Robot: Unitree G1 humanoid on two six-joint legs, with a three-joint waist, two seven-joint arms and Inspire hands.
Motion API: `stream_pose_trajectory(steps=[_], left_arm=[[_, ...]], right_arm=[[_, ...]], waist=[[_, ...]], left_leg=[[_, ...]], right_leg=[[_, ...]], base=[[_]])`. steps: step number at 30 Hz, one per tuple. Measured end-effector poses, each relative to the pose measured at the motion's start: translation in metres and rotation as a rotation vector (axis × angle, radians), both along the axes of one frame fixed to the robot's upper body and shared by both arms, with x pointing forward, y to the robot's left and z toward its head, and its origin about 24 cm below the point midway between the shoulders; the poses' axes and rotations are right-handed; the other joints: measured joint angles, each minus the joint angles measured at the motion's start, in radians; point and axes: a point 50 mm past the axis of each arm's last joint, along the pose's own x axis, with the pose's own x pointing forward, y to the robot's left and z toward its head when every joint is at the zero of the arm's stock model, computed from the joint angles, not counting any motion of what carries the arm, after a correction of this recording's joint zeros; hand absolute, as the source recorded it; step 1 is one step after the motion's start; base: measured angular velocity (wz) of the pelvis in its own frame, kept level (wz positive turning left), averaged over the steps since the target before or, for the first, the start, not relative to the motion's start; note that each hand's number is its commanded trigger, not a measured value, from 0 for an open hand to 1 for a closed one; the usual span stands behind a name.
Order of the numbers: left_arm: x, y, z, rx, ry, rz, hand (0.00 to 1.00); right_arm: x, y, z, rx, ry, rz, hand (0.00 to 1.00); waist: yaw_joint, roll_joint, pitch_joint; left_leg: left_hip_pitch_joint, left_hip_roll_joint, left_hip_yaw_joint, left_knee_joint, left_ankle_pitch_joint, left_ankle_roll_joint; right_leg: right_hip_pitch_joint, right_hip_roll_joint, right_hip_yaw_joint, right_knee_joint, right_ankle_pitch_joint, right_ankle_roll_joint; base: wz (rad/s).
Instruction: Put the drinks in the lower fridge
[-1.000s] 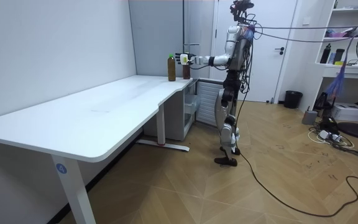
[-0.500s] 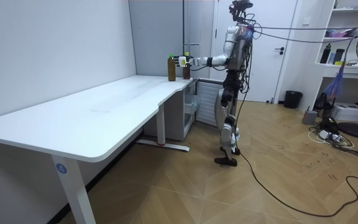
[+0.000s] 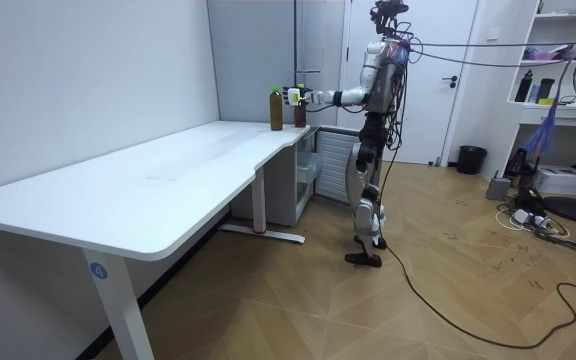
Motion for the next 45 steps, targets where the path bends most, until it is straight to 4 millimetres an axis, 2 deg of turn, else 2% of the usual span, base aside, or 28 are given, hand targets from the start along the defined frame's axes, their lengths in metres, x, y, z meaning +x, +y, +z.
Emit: stream_pose_trajectory(steps=[32, 39, 43, 45], left_arm=[[-0.001, -0.005, -0.008, 0.009, 0.057, -0.022, 1.00], [-0.001, -0.006, -0.007, 0.006, 0.056, -0.021, 1.00], [-0.001, -0.008, -0.007, -0.001, 0.055, -0.026, 1.00], [-0.001, -0.010, -0.006, -0.010, 0.050, -0.028, 1.00]], right_arm=[[0.001, 0.000, 0.000, -0.007, 0.005, 0.026, 0.00], [0.008, 0.000, 0.001, -0.007, -0.013, 0.030, 0.00], [0.012, 0.002, 0.001, 0.000, -0.031, 0.003, 0.00], [0.011, 0.002, 0.001, 0.001, -0.039, -0.027, 0.00]], waist=[[-0.001, 0.006, -0.0048], [0.005, -0.010, -0.0041], [0.025, -0.024, -0.0109], [0.036, -0.025, -0.0109]], left_leg=[[-0.009, 0.000, 0.000, 0.001, 0.000, 0.000], [-0.014, 0.001, -0.003, 0.001, 0.000, 0.000], [-0.013, 0.001, -0.005, 0.001, 0.000, 0.000], [-0.015, 0.001, -0.006, 0.001, 0.000, 0.000]], right_leg=[[-0.002, 0.000, -0.001, 0.000, 0.000, 0.000], [-0.005, 0.000, -0.009, -0.001, 0.000, 0.000], [-0.003, 0.001, -0.010, -0.002, 0.000, -0.001], [-0.004, 0.000, -0.020, -0.002, 0.001, 0.000]], base=[[0.00], [0.00], [0.00], [0.05]])
